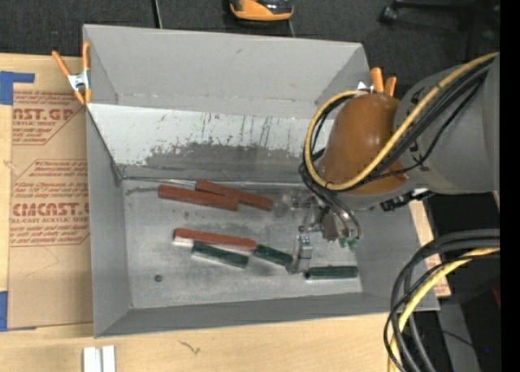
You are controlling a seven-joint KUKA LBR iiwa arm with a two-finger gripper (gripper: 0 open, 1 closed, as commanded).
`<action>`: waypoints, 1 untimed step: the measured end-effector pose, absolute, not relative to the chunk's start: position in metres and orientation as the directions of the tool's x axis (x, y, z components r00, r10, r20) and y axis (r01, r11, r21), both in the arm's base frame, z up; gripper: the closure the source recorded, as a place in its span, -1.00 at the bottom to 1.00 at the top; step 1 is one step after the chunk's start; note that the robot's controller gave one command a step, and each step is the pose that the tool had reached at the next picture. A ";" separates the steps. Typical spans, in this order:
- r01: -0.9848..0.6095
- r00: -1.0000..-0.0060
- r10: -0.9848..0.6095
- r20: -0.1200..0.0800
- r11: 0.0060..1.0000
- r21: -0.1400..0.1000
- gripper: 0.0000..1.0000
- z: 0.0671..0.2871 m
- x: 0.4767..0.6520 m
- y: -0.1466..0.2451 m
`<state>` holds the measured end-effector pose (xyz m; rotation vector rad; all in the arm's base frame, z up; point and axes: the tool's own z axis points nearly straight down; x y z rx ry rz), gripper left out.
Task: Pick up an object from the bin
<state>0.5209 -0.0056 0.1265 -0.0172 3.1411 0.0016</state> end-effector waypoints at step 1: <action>0.098 -0.995 0.098 -0.003 0.995 0.001 -1.00 0.077 0.511 0.000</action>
Offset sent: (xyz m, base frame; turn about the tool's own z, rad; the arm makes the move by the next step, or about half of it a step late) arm -0.0246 0.0176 -0.0565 0.1653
